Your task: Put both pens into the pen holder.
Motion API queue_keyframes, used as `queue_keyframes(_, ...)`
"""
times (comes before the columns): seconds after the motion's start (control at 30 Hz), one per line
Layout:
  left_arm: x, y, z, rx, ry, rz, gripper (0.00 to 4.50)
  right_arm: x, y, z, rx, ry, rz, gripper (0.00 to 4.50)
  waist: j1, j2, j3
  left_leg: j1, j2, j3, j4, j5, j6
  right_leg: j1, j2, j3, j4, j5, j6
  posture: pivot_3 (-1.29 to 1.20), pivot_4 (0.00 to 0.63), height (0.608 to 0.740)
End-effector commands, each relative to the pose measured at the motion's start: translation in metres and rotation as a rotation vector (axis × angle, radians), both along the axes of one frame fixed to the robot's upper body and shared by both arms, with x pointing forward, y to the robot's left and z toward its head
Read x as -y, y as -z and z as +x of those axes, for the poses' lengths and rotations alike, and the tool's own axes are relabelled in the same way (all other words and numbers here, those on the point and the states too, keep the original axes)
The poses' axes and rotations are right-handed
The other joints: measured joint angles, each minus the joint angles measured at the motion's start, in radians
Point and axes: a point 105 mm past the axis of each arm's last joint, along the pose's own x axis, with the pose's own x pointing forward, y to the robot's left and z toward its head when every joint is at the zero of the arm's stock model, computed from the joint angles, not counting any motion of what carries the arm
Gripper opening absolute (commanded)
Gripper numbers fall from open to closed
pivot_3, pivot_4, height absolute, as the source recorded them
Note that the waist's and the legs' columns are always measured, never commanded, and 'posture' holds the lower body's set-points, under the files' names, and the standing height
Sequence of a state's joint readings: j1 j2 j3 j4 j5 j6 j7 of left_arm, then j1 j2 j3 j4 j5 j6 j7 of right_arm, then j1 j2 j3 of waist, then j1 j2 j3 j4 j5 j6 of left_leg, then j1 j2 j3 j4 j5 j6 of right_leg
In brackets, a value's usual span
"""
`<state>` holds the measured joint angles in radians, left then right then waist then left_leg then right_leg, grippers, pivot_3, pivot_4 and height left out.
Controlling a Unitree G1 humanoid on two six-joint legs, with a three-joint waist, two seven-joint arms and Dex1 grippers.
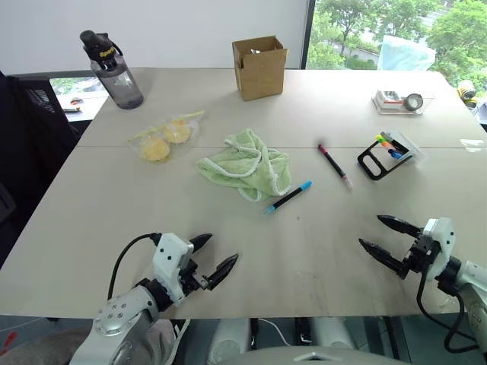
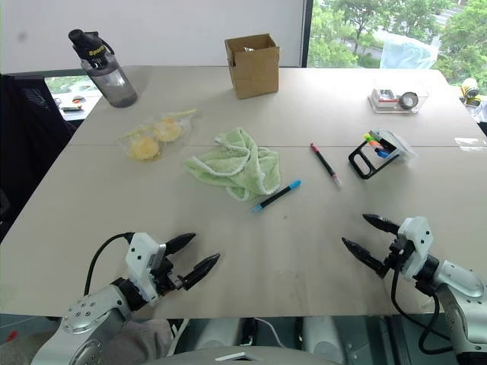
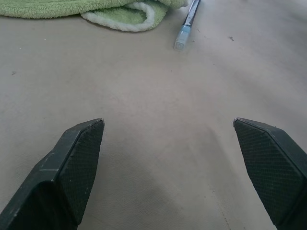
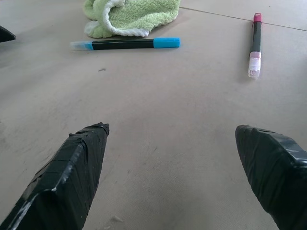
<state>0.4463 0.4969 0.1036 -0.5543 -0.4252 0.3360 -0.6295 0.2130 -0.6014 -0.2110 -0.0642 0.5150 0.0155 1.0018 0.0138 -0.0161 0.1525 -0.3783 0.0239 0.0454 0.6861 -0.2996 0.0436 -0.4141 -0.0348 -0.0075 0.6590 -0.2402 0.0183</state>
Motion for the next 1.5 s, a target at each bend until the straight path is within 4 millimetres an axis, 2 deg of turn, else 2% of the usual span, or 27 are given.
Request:
queue_keyframes(0.03,0.002,-0.002,0.002,0.035,0.009,0.001,4.46,0.001,-0.012,0.001,0.054,-0.002,0.006,4.5,0.0,0.0,0.0,0.0,0.0,0.0,0.0,0.0,0.0,0.0,0.0,0.0,0.0,0.0,0.0,0.0,0.15,0.736)
queue_keyframes(0.53,0.001,0.004,0.009,0.025,-0.019,0.009,4.46,-0.002,-0.017,0.003,0.069,-0.02,0.009,4.5,0.0,0.001,0.0,0.0,0.0,0.0,0.0,0.0,0.0,0.0,0.0,0.0,0.0,0.0,0.0,0.0,0.15,0.736)
queue_keyframes(0.7,0.003,-0.01,0.014,0.118,0.011,-0.023,4.46,-0.007,-0.019,0.004,0.084,-0.054,0.008,4.5,0.0,0.001,0.0,0.0,0.0,0.0,0.0,0.0,0.0,0.0,0.0,0.0,0.0,0.0,0.0,0.0,0.15,0.736)
queue_keyframes(0.8,-0.002,-0.019,0.025,0.171,-0.025,-0.024,4.46,-0.02,-0.028,0.001,0.135,-0.147,0.017,4.5,0.0,0.001,0.0,0.0,0.0,0.0,0.0,0.0,0.0,0.0,0.0,0.0,0.0,0.0,0.0,0.0,0.15,0.736)
queue_keyframes(0.93,-0.001,-0.029,0.054,0.227,-0.048,-0.026,4.46,-0.031,-0.046,0.011,0.184,-0.143,0.083,4.5,0.0,0.001,0.0,0.0,0.0,0.0,0.0,0.0,0.0,0.0,0.0,-0.001,0.0,0.0,0.0,0.0,0.15,0.736)
queue_keyframes(1.0,0.003,-0.035,0.081,0.251,-0.093,-0.034,4.46,-0.035,-0.048,0.017,0.207,-0.136,0.083,4.5,0.005,0.001,0.0,0.0,0.0,0.0,0.0,0.0,0.0,0.0,0.0,-0.001,0.0,0.0,0.0,0.0,0.15,0.736)
queue_keyframes(1.13,0.027,-0.048,0.128,0.315,-0.066,0.039,4.46,-0.04,-0.058,0.03,0.264,-0.111,0.084,4.5,0.006,0.0,0.0,-0.001,-0.002,-0.002,0.002,0.0,0.001,0.001,0.004,-0.002,0.001,0.003,0.004,0.0,0.15,0.736)
queue_keyframes(1.27,0.041,-0.057,0.16,0.317,-0.023,0.065,4.46,-0.048,-0.071,0.031,0.305,-0.13,0.072,4.5,-0.001,0.0,0.0,-0.002,-0.003,-0.001,0.001,0.0,0.001,0.0,0.003,-0.002,0.0,0.003,0.004,0.0,0.15,0.736)
queue_keyframes(1.37,0.049,-0.045,0.173,0.241,0.055,0.117,4.46,-0.055,-0.079,0.031,0.328,-0.131,0.055,4.5,-0.002,0.001,0.0,-0.003,-0.002,-0.001,0.0,0.0,0.001,-0.001,0.002,-0.002,-0.001,0.003,0.004,0.0,0.15,0.736)
queue_keyframes(1.5,0.051,-0.005,0.169,0.031,0.196,0.243,4.46,-0.064,-0.087,0.03,0.345,-0.138,0.053,4.5,-0.003,0.001,0.0,-0.002,-0.002,-0.001,0.0,0.0,0.001,-0.001,0.004,-0.003,0.0,0.003,0.005,0.0,0.15,0.736)
